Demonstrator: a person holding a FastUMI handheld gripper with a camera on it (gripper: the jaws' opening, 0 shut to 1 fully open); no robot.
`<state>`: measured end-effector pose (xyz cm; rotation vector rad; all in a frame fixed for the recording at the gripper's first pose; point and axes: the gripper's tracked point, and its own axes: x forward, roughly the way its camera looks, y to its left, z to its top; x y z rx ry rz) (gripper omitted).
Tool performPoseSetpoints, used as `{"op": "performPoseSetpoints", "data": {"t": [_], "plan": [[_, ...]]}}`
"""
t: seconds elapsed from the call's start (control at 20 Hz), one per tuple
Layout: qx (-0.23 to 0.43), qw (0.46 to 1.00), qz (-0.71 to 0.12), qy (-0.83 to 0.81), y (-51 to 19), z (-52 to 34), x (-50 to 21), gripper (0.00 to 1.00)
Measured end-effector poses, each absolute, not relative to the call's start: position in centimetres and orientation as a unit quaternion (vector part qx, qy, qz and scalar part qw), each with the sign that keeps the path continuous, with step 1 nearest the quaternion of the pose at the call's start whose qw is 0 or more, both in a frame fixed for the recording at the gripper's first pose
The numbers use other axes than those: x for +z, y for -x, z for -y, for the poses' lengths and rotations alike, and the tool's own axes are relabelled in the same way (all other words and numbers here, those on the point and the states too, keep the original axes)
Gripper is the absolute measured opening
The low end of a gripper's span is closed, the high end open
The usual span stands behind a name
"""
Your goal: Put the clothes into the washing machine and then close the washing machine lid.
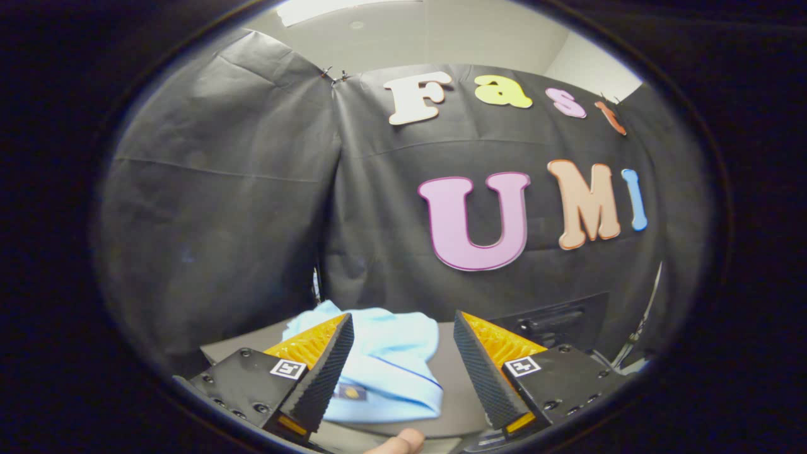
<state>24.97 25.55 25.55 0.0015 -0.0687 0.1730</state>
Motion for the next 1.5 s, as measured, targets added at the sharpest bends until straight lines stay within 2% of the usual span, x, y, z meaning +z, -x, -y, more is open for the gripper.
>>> {"op": "performPoseSetpoints", "data": {"t": [0.2,0.3,0.5,0.65,0.8,1.05,1.3,1.4,1.5], "plan": [[0.073,0.997,-0.029,0.009,-30.1,-28.1,24.4,0.99],[0.044,0.996,-0.075,0.012,-32.5,-28.5,22.5,0.99],[0.026,0.972,-0.227,0.052,-34.4,-29.3,16.1,1.0],[0.021,0.955,-0.289,0.062,-34.8,-28.9,13.9,1.0],[0.007,0.957,-0.29,0.006,-34.5,-29.3,14.1,1.0],[-0.01,0.958,-0.286,0.007,-35.2,-29.6,14.2,1.0],[0.001,0.956,-0.294,-0.004,-35.6,-30.0,13.8,0.97],[0.029,0.954,-0.298,-0.005,-35.4,-31.2,14.1,0.7],[0.03,0.953,-0.301,-0.001,-35.0,-30.9,14.0,0.43]]}}
